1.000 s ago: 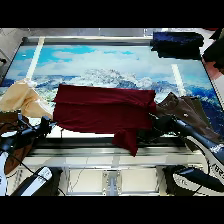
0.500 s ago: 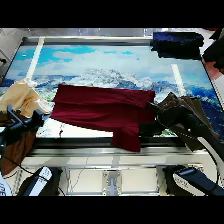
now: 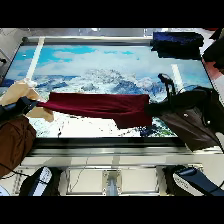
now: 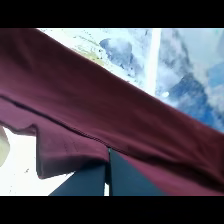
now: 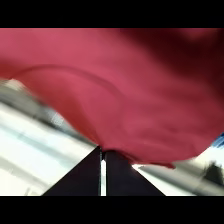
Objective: Fold the shirts.
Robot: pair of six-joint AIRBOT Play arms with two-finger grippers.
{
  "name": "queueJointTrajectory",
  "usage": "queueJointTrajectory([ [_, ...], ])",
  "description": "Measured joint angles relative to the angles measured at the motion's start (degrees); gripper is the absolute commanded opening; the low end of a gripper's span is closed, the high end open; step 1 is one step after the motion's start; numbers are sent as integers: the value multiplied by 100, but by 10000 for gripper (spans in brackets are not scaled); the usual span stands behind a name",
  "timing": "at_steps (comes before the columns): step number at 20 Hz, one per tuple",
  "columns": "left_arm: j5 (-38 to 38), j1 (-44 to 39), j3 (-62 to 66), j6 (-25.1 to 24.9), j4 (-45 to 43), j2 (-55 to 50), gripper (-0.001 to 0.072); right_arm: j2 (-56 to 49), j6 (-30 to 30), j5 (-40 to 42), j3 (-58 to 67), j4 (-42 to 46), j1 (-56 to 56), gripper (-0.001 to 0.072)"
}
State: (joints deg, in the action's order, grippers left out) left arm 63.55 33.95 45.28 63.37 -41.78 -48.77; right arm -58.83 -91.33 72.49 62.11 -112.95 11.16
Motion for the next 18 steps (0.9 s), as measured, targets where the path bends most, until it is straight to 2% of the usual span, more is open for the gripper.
queueJointTrajectory([
  [3,-339,-774,636,474,-1220,-881,8,-817,-15,-236,752,234,-267,18],
  [7,-743,-1727,1665,1045,-2765,-2260,8,-2055,-251,-551,1591,83,-490,19],
  [11,-1451,-2396,2549,1884,-4223,-3373,9,-3088,-337,-813,2000,87,-557,19],
  [14,-1943,-2653,2822,2302,-4859,-3910,9,-3582,-356,-1056,2094,149,-573,19],
  [18,-2216,-2791,2942,2520,-5215,-4406,9,-3921,-354,-1414,2138,179,-581,20],
])
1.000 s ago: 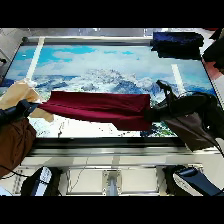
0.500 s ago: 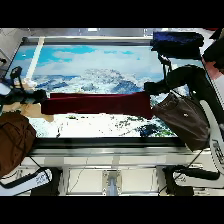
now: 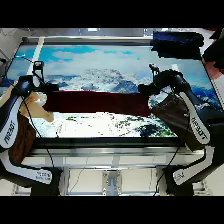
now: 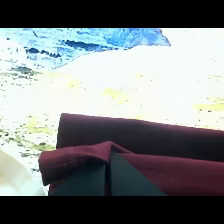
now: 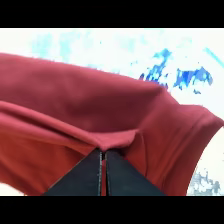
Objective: Fold the shirts.
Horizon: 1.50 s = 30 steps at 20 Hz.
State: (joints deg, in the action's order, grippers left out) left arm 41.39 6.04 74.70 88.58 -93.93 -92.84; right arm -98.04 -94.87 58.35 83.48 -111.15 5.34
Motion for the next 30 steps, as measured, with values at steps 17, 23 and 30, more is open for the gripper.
queueJointTrajectory([
  [17,-186,-317,44,236,-157,962,697,262,63,1340,695,-57,-944,528],
  [23,-273,-957,44,122,-138,1043,695,-487,-361,1906,632,-1207,-1484,670],
  [30,-531,-1482,44,-26,-136,833,695,-1126,-667,2079,623,-1578,-1316,670],
])
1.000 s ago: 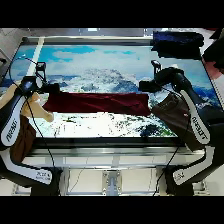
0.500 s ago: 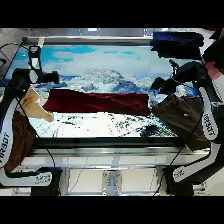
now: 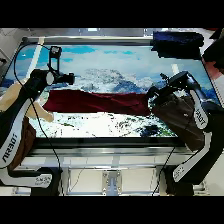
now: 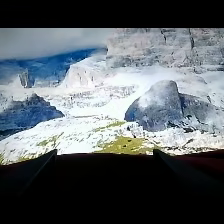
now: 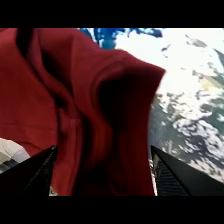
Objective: Fold the shirts.
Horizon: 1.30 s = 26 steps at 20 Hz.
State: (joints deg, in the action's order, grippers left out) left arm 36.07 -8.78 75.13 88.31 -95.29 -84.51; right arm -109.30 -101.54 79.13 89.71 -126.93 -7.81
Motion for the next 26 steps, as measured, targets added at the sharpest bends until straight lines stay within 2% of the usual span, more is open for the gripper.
queueJointTrajectory([
  [4,28,-66,0,-7,92,-83,694,-109,-35,-210,0,-22,286,670],
  [5,83,-72,0,-15,109,-94,694,-140,-26,-247,2,-26,361,649],
  [6,140,-74,-2,-17,109,-98,695,-166,-7,-258,2,-42,428,574],
  [8,216,-83,0,-20,120,-120,694,-214,20,-278,2,-42,601,514],
  [9,249,-83,0,-20,129,-133,694,-225,20,-308,2,-39,684,300],
  [10,258,-83,0,-20,129,-153,693,-245,22,-358,-2,13,780,31],
  [13,387,-83,0,-20,149,-271,667,-236,57,-404,55,20,997,23],
  [14,461,-83,0,-20,210,-341,496,-216,57,-334,114,26,1040,23],
  [15,586,-90,-2,-20,321,-428,278,-175,57,-236,203,24,1067,23],
  [16,649,-96,-2,-20,479,-511,128,-120,59,-127,330,17,1080,23],
  [17,752,-118,-2,-20,686,-621,57,-66,61,2,461,24,1088,23],
  [19,879,-223,-2,-31,1143,-846,12,87,96,282,813,46,1093,23],
  [21,955,-426,-2,-212,1615,-1043,12,251,142,605,1235,70,1097,23],
  [26,918,-1314,-2,-1126,2824,-1314,12,612,369,1491,2437,90,1099,22],
])
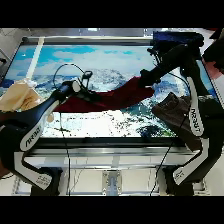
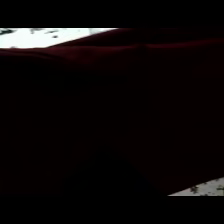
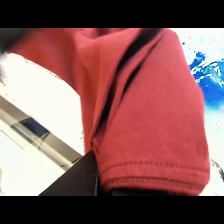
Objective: Fold the shirts.
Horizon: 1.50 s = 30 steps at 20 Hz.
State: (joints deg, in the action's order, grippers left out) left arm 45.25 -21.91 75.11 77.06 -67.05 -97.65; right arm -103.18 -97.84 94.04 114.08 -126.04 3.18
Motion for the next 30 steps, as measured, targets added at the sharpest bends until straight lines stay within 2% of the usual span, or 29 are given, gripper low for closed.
queueJointTrajectory([
  [5,-455,-861,28,-348,595,-90,12,363,210,476,424,-11,4,22],
  [9,-632,-756,162,-407,597,400,12,529,404,610,505,-68,33,22],
  [13,-337,229,203,-428,-138,1526,12,577,529,249,525,-109,409,20],
  [20,516,2664,214,-446,-662,3423,12,352,586,-2179,302,-118,2129,37],
  [21,632,2938,214,-446,-686,3585,12,260,588,-2632,286,-122,2428,217],
  [22,748,3198,214,-444,-702,3724,12,173,590,-3062,278,-138,2686,529],
  [23,879,3403,214,-444,-715,3818,12,94,608,-3558,273,-151,2940,648],
  [25,1134,3718,212,-444,-732,3947,12,-22,730,-4317,262,-111,3281,648],
  [27,1375,3899,201,-444,-743,4011,12,-61,813,-4673,262,-42,3399,645],
  [28,1438,3954,201,-444,-741,4033,12,-68,848,-4688,260,55,3370,621],
  [30,1554,4026,197,-444,-748,4050,12,-66,894,-4358,260,339,3136,623],
])
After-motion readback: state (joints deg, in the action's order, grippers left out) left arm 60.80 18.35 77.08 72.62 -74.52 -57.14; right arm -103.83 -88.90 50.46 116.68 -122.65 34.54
